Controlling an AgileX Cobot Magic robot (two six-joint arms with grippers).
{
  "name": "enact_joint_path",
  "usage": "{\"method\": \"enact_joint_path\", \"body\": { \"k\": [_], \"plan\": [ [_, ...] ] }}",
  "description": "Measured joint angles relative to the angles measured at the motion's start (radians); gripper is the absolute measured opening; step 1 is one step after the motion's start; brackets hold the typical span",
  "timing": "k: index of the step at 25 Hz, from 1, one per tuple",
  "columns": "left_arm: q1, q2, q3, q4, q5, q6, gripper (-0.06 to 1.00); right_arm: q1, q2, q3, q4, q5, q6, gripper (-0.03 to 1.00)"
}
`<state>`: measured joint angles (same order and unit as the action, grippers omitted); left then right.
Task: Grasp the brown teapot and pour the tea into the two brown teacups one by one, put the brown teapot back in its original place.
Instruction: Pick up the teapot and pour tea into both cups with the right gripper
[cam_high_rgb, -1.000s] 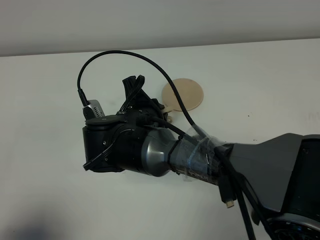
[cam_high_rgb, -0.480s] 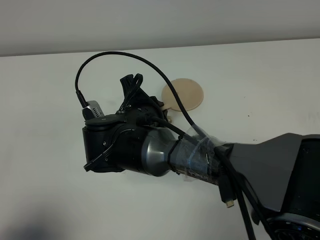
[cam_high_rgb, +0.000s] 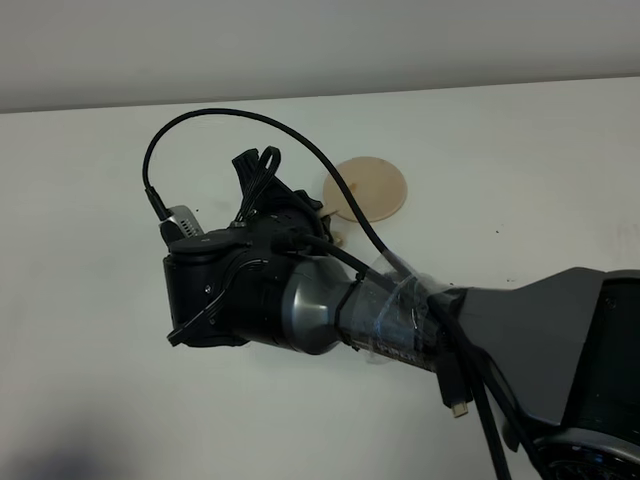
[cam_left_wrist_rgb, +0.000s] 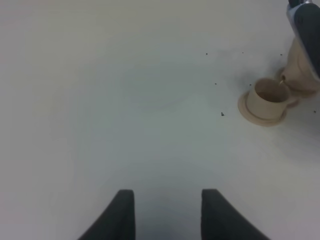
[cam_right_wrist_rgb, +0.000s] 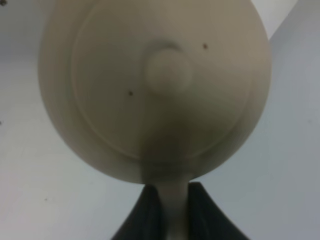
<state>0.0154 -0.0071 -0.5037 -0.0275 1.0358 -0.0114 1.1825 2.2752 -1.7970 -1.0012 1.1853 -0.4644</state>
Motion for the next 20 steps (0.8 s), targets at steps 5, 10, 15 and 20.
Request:
{"method": "enact_joint_path", "body": {
  "k": [5, 10, 15, 20],
  "plan": [
    [0.0, 0.0, 0.0, 0.0, 0.0, 0.0, 0.37, 0.007, 0.0, 0.0, -0.006, -0.002, -0.013, 0.13],
    [0.0, 0.0, 0.0, 0.0, 0.0, 0.0, 0.37, 0.007, 0.0, 0.0, -0.008, -0.002, -0.027, 0.13],
    [0.0, 0.0, 0.0, 0.0, 0.0, 0.0, 0.37, 0.007, 0.0, 0.0, -0.008, -0.002, -0.042, 0.13],
    [0.0, 0.0, 0.0, 0.0, 0.0, 0.0, 0.37, 0.007, 0.0, 0.0, -0.008, -0.002, -0.049, 0.13]
  ]
}}
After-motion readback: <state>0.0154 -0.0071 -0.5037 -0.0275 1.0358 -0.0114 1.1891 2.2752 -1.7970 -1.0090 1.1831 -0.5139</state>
